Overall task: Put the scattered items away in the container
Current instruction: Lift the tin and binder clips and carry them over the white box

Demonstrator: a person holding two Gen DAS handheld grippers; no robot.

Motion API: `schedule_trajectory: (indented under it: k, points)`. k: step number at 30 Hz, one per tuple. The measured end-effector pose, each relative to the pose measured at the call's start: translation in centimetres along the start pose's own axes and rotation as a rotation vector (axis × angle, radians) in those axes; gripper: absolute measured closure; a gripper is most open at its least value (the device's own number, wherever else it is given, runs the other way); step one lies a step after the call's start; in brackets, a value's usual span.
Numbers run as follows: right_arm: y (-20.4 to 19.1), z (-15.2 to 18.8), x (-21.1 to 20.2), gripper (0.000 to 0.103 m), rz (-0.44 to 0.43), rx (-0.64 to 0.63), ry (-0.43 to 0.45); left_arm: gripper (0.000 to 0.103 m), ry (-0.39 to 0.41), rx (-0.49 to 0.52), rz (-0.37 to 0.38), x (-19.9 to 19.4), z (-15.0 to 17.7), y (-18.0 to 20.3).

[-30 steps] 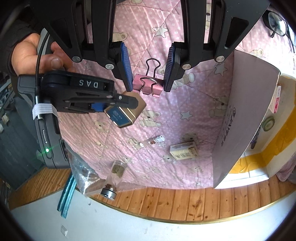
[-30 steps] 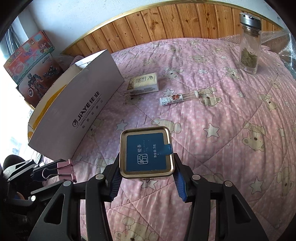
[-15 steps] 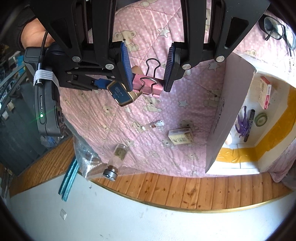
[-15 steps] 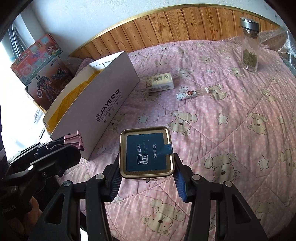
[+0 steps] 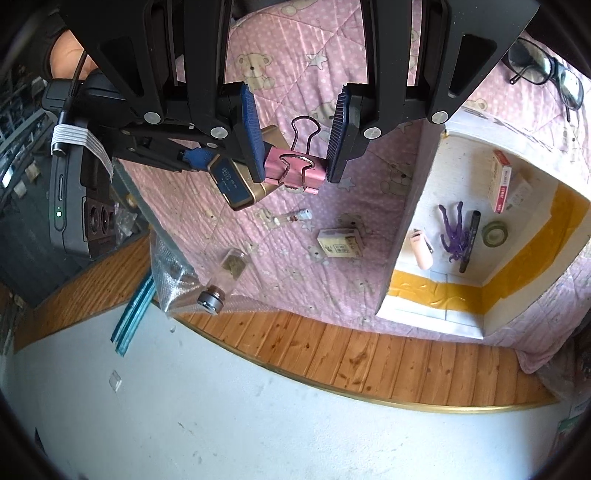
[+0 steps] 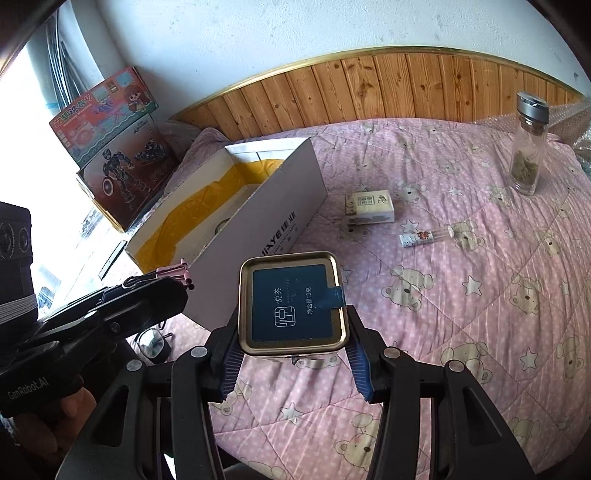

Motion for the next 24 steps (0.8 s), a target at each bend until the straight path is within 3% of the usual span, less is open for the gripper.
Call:
schedule_trajectory:
  k: [24]
  points:
    - [-7.8,-5.1,-0.7,0.052,-0.056,-0.122,0.061,0.069,0.091,-0.128,-0.035,-4.0,-2.8,-6.5]
Point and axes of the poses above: each gripper's, at about its wrist camera, not at the fingertips, and x roughly the way its jaws point, y to its right, z to its underside, the point moved 4 cm from there along x, roughly the way its jaws point, and after that the axes turned 8 degrees about z, right-handed, at the moved point
